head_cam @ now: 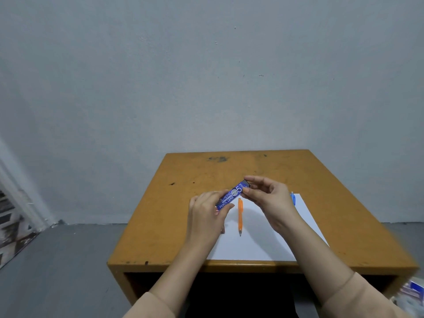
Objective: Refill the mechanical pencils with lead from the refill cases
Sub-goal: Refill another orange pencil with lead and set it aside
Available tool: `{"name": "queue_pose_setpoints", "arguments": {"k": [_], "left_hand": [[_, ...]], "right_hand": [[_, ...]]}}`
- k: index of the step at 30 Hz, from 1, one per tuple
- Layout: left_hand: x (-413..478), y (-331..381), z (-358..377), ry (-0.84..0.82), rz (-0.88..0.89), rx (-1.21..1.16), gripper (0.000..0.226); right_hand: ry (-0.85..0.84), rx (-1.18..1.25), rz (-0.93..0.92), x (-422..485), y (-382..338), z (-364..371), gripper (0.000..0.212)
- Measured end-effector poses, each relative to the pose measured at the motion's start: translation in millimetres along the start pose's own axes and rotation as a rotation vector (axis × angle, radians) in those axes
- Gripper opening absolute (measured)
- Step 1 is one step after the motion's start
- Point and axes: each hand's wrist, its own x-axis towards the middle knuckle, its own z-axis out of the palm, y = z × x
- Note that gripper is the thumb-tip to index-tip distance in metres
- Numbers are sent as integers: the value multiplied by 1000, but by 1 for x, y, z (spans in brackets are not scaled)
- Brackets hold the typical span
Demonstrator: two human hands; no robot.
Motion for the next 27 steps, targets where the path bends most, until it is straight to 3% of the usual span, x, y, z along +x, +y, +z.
{"name": "queue_pose_setpoints", "arguments": {"k": [13, 27], "left_hand": [[17, 7, -24, -108, -77, -91, 27], [20, 8, -26, -130, -63, -56, 26]], "right_hand": [[-48, -327, -107, 1, -11, -8, 31], [-23, -296, -175, 5, 1, -7, 30]]}}
